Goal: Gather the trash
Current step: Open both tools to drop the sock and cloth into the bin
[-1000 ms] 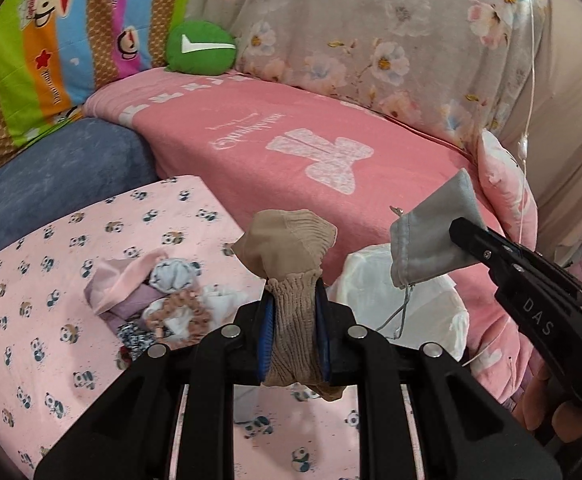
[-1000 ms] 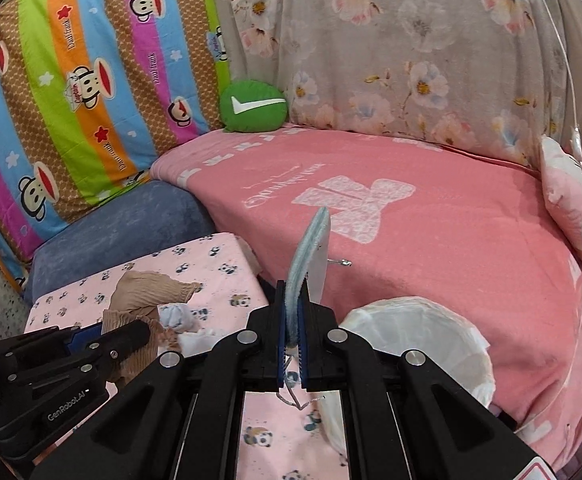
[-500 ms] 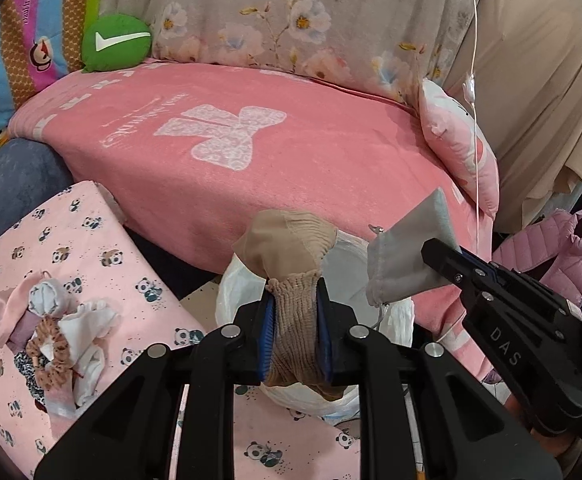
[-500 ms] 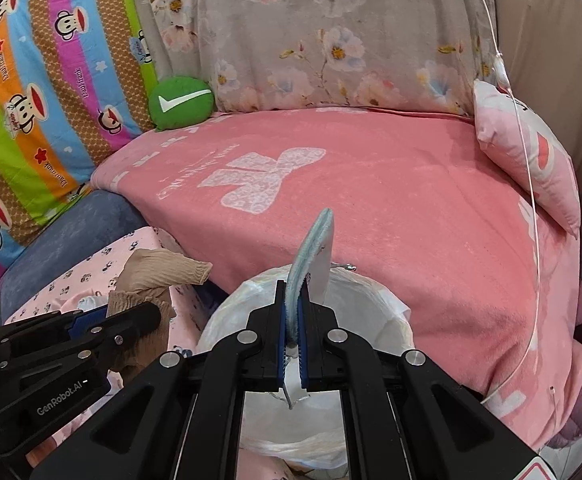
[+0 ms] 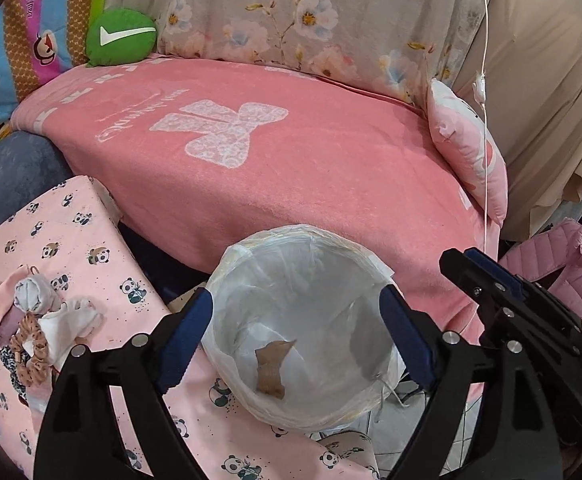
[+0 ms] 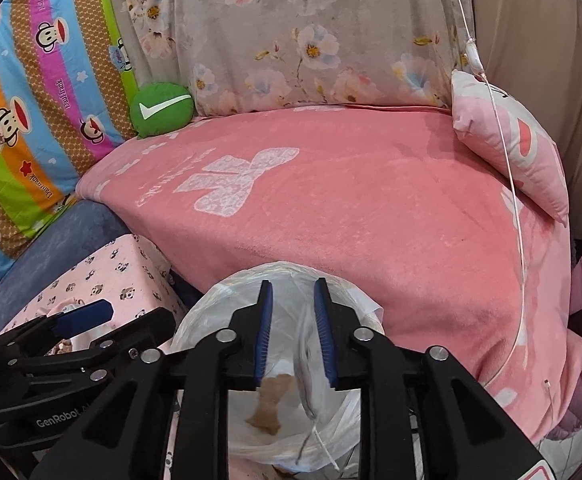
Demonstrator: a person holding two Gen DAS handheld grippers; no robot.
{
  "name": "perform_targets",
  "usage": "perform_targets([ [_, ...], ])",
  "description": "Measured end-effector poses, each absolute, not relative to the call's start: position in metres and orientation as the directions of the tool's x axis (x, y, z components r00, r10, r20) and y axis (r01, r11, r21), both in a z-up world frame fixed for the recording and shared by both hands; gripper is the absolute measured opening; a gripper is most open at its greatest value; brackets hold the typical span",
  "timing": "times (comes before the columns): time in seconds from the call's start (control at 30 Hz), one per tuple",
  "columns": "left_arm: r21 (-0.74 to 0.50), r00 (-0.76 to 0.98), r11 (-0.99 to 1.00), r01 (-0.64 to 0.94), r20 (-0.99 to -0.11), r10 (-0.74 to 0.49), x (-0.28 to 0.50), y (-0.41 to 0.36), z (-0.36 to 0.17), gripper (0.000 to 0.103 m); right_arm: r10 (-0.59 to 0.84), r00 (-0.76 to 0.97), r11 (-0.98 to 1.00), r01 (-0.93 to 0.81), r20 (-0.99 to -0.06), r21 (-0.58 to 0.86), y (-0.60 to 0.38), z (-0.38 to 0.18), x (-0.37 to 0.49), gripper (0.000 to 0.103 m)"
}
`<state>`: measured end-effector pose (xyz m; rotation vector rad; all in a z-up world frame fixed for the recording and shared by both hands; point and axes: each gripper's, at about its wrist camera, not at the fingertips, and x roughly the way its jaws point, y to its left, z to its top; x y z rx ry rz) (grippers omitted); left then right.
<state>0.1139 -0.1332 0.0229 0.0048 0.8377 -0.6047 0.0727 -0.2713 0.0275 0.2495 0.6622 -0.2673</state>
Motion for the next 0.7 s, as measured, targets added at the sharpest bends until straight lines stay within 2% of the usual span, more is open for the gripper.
perform_targets([
  [0.07,-0.225,0.519,0.841,0.492,-0.699,-0.491,0.115,-0.130,0.024,0.081,-0.165,0.763,0.937,0.320,-0.625,0.143,-0.270,0.031,0.071,0.038],
  [0.53,-0.211,0.573,0.871,0.444,-0.680,-0.457,0.108,-0.098,0.034,0.081,-0.148,0.791,0.952,0.277,-0.594,0.132,-0.242,0.050,0.060,0.050],
  [0.7,-0.192,0.604,0.899,0.393,-0.683,-0.410,0.105,-0.072,0.030,0.082,-0.125,0.795,0.960,0.248,-0.594,0.130,-0.222,0.050,0.056,0.054],
])
